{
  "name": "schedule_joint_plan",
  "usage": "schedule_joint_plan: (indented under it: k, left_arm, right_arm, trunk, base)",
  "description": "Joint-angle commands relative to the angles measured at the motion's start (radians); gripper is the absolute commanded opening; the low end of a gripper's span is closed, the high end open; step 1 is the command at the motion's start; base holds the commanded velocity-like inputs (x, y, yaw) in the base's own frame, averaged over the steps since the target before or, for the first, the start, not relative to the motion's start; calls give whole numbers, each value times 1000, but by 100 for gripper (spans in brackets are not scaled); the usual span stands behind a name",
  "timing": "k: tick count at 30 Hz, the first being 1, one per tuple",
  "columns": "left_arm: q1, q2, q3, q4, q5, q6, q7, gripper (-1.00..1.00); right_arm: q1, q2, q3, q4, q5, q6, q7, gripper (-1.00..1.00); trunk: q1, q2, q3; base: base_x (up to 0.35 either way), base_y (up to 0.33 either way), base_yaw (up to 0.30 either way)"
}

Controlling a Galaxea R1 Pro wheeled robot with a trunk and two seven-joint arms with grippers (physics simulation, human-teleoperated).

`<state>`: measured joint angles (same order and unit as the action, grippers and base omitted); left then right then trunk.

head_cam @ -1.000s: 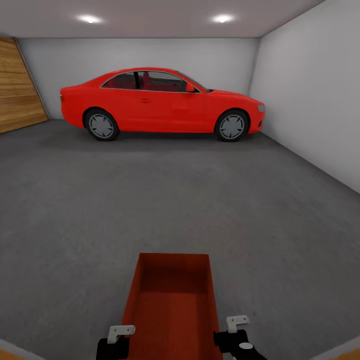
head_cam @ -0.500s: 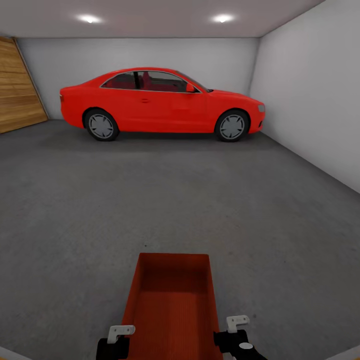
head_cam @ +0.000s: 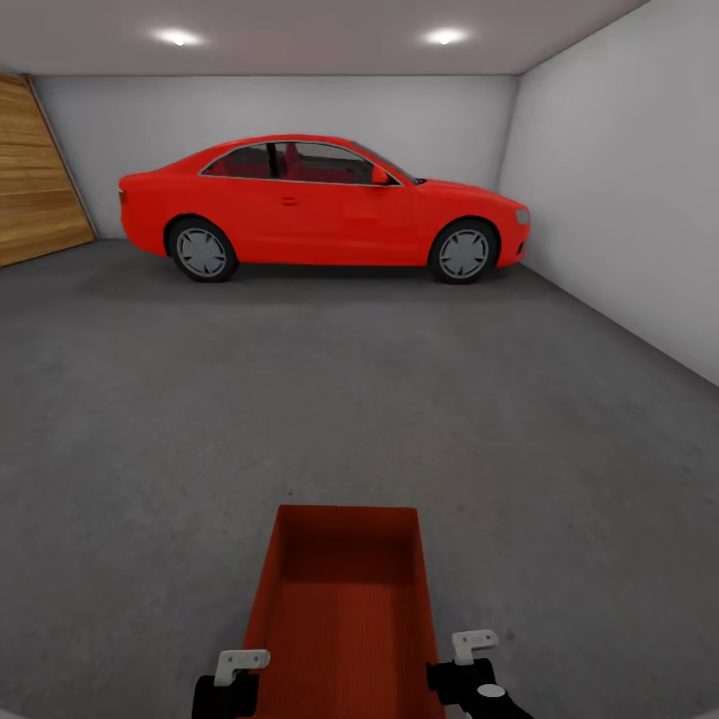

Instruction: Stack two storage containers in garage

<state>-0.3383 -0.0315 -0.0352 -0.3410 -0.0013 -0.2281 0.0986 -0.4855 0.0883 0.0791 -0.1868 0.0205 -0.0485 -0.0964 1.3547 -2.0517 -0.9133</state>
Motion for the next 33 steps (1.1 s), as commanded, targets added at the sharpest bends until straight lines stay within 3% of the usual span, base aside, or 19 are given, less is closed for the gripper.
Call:
schedule_joint_plan:
  k: [1,33]
  left_arm:
    - [-1,1,5,0,0,-4,15,-100]
    - [-1,1,5,-1,0,-4,15,-100]
  right_arm:
    - [-1,0,4,1,4,-2,-11,-100]
    - [-1,-1,4,1,4,-2,-11,-100]
  trunk:
    - [0,0,-1]
    - [0,0,-1]
  base:
    - [42,0,0]
    - [4,19,0]
